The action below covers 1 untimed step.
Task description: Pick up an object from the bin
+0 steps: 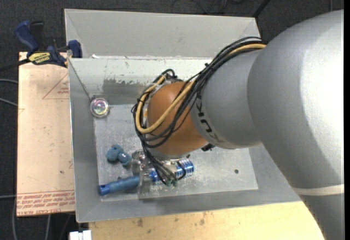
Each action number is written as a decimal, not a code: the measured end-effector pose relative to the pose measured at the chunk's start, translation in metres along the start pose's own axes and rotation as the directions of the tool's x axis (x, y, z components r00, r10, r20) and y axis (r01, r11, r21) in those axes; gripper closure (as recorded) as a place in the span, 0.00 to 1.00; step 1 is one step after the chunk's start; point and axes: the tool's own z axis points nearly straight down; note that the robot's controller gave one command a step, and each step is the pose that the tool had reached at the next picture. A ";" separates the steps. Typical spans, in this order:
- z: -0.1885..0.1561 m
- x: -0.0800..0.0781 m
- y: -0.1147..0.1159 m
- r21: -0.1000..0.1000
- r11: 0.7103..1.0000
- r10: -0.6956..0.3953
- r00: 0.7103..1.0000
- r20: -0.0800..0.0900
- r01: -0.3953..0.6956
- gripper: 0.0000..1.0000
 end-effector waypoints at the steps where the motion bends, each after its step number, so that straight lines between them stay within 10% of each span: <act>1: -0.123 0.009 -0.003 -0.001 1.000 -0.019 1.000 0.008 0.019 1.00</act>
Offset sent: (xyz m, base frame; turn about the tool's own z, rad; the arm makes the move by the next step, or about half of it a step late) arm -0.0103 -0.0047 0.1196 -0.0196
